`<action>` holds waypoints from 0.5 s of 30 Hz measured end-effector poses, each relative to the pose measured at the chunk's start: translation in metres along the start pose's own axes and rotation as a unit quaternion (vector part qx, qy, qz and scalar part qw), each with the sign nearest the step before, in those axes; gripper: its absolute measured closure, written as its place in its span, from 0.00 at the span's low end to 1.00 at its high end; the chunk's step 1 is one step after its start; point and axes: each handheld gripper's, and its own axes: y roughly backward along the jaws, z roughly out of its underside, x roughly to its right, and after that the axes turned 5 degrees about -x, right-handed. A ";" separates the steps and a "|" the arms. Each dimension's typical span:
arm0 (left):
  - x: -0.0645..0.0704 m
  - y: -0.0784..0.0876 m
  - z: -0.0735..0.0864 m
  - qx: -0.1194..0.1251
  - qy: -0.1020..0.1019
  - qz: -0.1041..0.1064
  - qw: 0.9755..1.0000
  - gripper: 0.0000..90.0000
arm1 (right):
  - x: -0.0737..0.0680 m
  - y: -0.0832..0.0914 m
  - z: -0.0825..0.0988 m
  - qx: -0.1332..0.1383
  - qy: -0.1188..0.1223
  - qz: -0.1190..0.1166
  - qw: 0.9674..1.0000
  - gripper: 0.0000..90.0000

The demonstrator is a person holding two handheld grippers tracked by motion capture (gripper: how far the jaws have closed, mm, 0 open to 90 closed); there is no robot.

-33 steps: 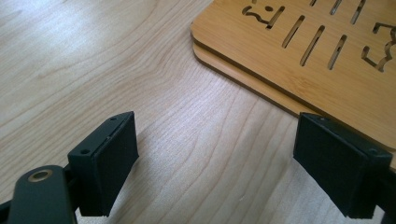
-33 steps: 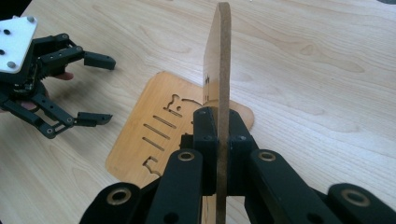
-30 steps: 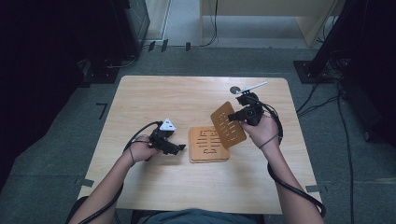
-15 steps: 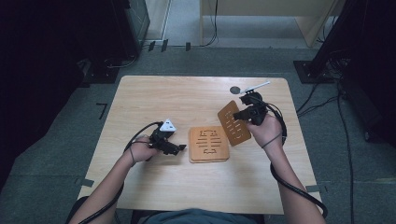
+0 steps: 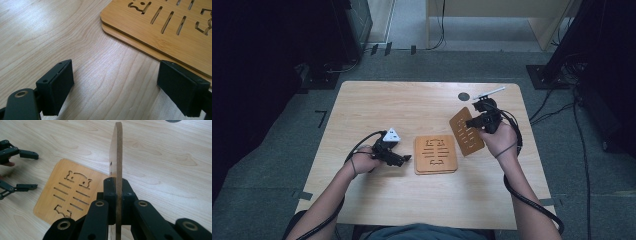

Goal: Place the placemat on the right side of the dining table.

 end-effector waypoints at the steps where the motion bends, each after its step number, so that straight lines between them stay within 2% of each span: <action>1: 0.000 0.000 0.000 0.001 -0.001 0.000 1.000 0.14 | 0.000 0.000 0.000 0.000 -0.002 0.003 1.000 0.97; 7: 0.000 0.000 0.000 0.001 -0.004 0.000 1.000 0.14 | 0.002 0.002 0.001 0.006 -0.004 0.014 1.000 0.97; 15: 0.000 0.000 0.000 0.001 -0.004 -0.001 1.000 0.14 | 0.007 0.003 0.001 0.013 -0.011 0.016 1.000 0.97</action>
